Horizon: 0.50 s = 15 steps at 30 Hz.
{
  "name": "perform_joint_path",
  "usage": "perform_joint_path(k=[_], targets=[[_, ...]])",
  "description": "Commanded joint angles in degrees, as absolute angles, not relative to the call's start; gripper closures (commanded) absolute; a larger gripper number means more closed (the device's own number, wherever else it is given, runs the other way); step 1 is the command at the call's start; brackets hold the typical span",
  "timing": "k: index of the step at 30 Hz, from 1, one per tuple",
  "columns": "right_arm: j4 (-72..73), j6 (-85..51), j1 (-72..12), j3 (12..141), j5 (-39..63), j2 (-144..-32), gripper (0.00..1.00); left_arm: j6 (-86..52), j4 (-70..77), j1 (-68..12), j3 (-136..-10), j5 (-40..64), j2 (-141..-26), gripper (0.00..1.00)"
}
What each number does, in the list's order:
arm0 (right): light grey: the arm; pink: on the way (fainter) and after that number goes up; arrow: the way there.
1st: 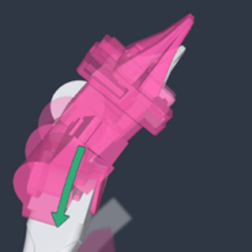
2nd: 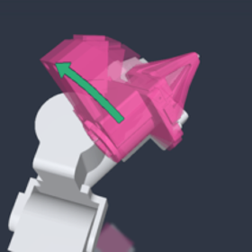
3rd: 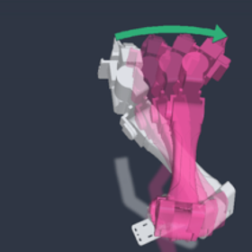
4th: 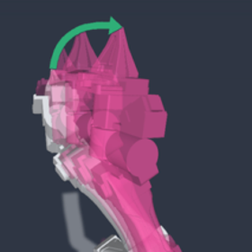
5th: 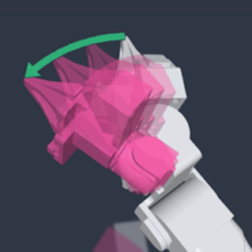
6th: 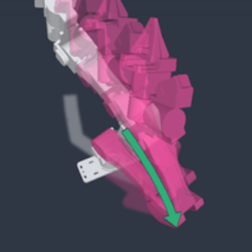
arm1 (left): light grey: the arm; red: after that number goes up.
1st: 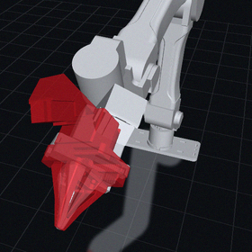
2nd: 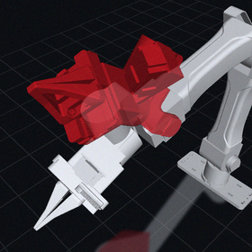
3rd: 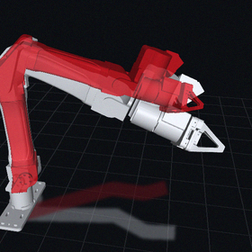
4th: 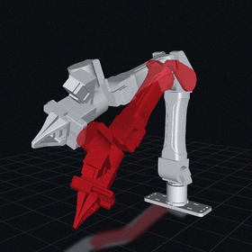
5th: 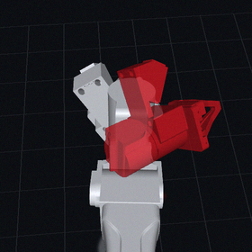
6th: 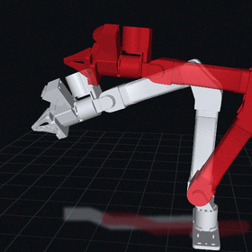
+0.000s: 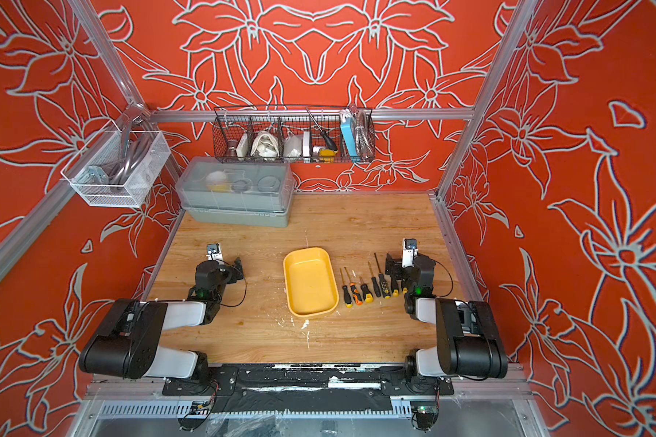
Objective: Take out the screwdriver from the storage box
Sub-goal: Reset both arms
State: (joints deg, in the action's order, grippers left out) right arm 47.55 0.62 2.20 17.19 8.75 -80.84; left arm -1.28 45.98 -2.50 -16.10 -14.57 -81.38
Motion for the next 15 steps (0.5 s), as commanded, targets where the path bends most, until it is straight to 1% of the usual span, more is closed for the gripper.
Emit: perform_joint_path(k=[1, 15], targets=[[46.22, 1.12, 1.76, 18.01, 7.23, -80.55, 0.01, -1.24, 47.04, -2.06, -16.61, -13.71, -80.94, 0.01], [45.09, 1.64, 0.35, 18.72, 4.69, -80.78, 0.01, -1.32, 46.85, -2.11, -16.61, -13.65, -80.89, 0.01]])
